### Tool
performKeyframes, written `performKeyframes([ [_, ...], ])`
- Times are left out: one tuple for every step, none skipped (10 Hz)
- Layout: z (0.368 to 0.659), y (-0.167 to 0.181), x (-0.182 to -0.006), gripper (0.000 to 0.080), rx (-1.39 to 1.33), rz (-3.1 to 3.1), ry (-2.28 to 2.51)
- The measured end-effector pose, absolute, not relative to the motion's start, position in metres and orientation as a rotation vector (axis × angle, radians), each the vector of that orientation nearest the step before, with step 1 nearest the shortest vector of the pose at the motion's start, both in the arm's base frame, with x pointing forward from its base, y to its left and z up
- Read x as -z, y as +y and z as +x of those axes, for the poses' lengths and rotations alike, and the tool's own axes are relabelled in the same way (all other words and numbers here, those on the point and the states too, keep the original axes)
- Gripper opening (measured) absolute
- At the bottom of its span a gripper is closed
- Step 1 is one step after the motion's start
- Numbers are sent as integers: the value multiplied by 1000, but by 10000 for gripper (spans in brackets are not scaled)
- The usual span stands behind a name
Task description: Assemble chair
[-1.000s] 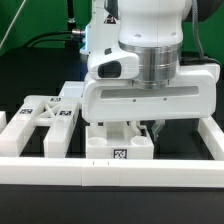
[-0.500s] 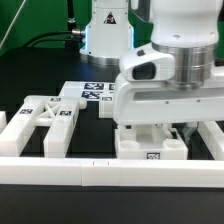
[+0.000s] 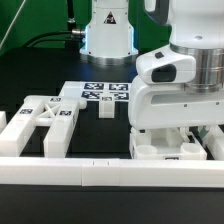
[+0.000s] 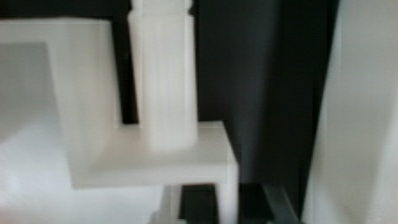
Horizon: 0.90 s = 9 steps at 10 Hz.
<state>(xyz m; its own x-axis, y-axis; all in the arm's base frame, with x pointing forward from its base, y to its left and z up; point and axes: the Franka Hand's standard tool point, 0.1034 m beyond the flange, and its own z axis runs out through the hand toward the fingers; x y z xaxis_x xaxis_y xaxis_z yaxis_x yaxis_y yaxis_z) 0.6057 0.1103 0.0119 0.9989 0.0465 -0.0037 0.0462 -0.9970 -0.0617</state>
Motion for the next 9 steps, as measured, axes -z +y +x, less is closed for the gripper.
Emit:
performKeyframes([
  [607, 114, -12, 31, -7, -3079, -78],
  [610, 118, -13, 31, -2, -3078, -87],
  [611, 119, -13, 31, -2, -3078, -90],
  [611, 119, -12, 31, -9, -3079, -90],
  [610, 119, -12, 31, -17, -3080, -93],
  [610, 119, -12, 31, -18, -3080, -94],
  [610, 119, -12, 31, -18, -3080, -98],
  [610, 119, -13, 31, -17, -3080, -99],
  [611, 117, -16, 31, -16, -3082, -101],
])
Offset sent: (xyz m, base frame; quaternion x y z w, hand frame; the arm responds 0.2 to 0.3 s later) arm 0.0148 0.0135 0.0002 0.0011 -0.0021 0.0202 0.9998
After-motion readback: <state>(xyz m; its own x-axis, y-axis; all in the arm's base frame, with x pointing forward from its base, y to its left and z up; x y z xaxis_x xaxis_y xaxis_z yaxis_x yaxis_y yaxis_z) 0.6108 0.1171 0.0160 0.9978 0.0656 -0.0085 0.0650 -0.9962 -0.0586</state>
